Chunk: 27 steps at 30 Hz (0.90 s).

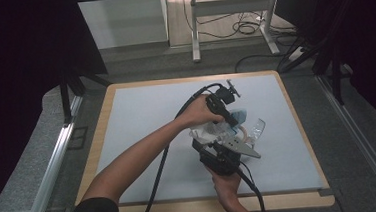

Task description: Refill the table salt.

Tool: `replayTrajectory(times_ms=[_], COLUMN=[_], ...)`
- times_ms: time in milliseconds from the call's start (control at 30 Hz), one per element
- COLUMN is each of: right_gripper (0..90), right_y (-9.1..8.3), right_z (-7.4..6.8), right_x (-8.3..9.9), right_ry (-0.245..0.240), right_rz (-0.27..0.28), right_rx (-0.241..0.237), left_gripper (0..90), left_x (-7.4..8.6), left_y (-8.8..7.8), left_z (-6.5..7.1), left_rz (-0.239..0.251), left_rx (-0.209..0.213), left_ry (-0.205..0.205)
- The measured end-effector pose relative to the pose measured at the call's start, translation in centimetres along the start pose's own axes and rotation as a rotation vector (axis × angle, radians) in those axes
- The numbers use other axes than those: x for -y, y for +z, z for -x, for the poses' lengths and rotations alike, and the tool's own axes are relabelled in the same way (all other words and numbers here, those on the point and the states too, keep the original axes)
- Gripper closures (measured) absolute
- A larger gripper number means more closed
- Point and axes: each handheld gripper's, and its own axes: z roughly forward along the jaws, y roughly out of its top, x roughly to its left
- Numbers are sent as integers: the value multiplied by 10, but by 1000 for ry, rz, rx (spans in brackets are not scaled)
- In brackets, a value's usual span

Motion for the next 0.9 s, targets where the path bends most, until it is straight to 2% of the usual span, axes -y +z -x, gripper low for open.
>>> replayTrajectory(times_ms=[900], right_gripper=[571], right_y=[-2], right_z=[0], right_x=[-2], right_ry=[8], right_rz=[7], right_rx=[-8], left_gripper=[895], left_x=[0], left_y=[-1], left_z=[0], left_rz=[-3], left_rx=[6], left_ry=[-2])
